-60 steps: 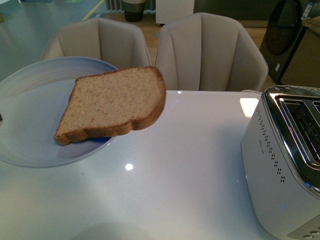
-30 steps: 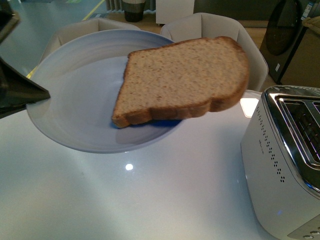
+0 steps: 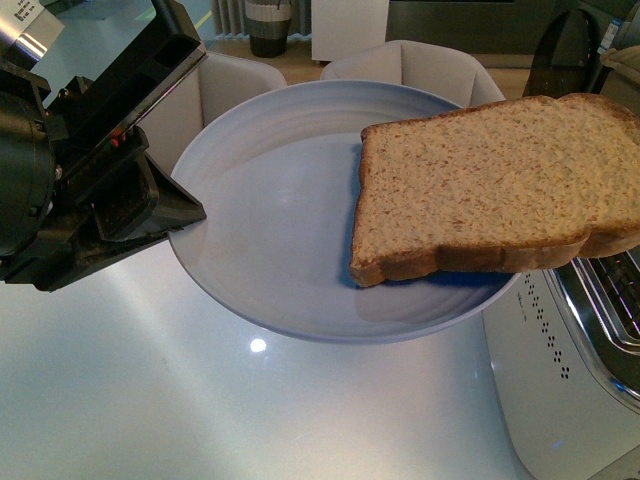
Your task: Left arm holds plate, right arm toasts bread
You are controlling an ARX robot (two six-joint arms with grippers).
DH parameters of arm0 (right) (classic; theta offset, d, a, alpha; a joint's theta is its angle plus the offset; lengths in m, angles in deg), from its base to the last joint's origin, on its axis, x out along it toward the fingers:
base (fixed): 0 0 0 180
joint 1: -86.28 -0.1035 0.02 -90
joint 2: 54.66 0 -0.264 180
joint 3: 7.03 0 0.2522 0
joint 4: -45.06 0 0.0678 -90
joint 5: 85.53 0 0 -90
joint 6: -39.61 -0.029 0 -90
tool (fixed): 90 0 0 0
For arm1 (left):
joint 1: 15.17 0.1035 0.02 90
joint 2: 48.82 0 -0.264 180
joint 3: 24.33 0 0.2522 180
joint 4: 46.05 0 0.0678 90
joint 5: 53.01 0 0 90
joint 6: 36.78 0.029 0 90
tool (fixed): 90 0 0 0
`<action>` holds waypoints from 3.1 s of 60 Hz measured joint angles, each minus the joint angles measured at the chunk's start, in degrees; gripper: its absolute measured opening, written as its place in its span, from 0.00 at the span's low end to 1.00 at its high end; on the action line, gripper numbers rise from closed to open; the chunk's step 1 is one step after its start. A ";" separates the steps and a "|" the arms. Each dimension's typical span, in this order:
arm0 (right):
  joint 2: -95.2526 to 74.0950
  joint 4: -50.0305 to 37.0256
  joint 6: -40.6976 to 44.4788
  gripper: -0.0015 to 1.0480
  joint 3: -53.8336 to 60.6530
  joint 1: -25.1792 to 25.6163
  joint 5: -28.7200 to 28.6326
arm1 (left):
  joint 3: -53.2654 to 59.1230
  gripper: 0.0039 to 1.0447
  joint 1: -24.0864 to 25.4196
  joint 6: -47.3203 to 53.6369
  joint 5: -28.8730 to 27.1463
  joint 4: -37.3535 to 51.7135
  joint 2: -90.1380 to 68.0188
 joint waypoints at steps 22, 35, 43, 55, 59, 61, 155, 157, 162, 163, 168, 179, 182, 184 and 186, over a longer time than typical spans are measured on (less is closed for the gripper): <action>0.00 0.00 0.00 0.92 0.00 0.00 0.00 | 0.00 0.03 0.00 -0.02 -0.04 0.00 0.00; 0.00 0.00 0.00 0.92 0.00 0.00 0.00 | 0.00 0.03 0.00 -0.02 -0.07 0.00 0.00; -0.81 1.75 -1.29 0.92 -0.46 0.00 0.44 | 0.00 0.03 0.00 -0.02 -0.07 0.00 0.00; -9.64 15.19 -13.05 0.92 -4.63 1.62 -0.50 | -0.04 0.03 0.00 -0.02 -0.02 0.00 -0.04; -10.56 14.25 -14.23 0.92 -5.25 1.81 -0.72 | -0.04 0.03 0.00 -0.02 -0.17 0.00 -0.07; -11.69 13.03 -14.91 0.92 -5.77 1.68 -0.66 | -0.04 0.03 0.00 -0.04 -0.22 0.00 -0.07; -65.51 -23.85 -45.75 0.27 -23.08 -19.47 -5.62 | -0.11 0.03 0.00 -0.04 -0.09 0.00 -0.07; -65.07 -23.50 -45.72 0.22 -23.12 -19.41 -5.66 | -0.11 0.03 0.00 -0.04 -0.07 0.00 -0.07; -63.25 -22.10 -45.48 0.12 -23.37 -19.28 -5.33 | -0.11 0.03 0.00 -0.04 -0.02 0.00 -0.07; -62.14 -21.33 -45.20 0.08 -23.56 -19.21 -5.11 | -0.11 0.03 0.00 -0.04 -0.04 0.00 -0.07; -57.22 -18.53 -44.09 0.04 -24.57 -18.14 -4.79 | -0.11 0.03 0.00 -0.24 -0.04 0.00 -0.07; -49.70 -10.75 -39.52 0.04 -28.72 -13.03 -6.73 | -0.11 0.03 0.00 -0.42 -0.02 0.00 -0.07; -47.93 -7.91 -36.50 0.04 -30.62 -10.97 -6.05 | -0.11 0.03 0.00 -0.44 -0.02 0.00 -0.07; -47.12 -6.21 -34.47 0.04 -31.80 -9.94 -4.85 | -0.11 0.03 0.00 -0.46 -0.04 0.00 -0.07; -46.53 -4.35 -31.65 0.04 -32.98 -8.94 -3.19 | -0.11 0.03 0.00 -0.46 -0.04 0.00 -0.07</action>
